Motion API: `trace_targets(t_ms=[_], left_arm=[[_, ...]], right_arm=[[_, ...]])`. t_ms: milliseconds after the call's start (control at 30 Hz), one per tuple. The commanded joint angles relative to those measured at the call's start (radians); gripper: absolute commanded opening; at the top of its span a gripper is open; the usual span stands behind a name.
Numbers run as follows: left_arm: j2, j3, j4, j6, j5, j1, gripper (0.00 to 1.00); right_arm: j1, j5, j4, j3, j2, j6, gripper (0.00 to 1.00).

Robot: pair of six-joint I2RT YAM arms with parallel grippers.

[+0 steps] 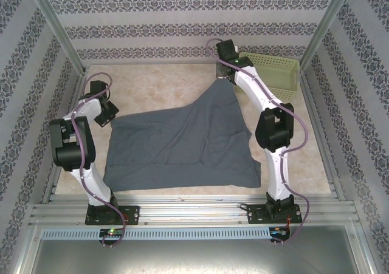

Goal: Fold the inside-out t-shirt

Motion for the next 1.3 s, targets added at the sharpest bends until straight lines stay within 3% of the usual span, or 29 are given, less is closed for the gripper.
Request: trace_targets(t_ms=[0,500,1000,1267], left_arm=[[-0.076,-0.035,0.06,-0.017,-0.015,0.017,0.0],[-0.28,-0.19,0.059,-0.007,0.012,0.017,0.0],[-0.693,-0.521,0.009,-0.037,0.015,0.015,0.0],[-0.854,-0.646,-0.056,-0.044,0.027,0.015,0.0]], right_arm=[[0.029,0.067,0.103,-0.127,-0.083,-0.048,0.0],[0.078,0.065,0.281,-0.791,-0.648,0.078,0.0],[0.104,-0.06,0.125,-1.268,-1.199,0.297,0.0],[0.115,-0.145,-0.013,-1.428,-1.417,0.442,0.0]])
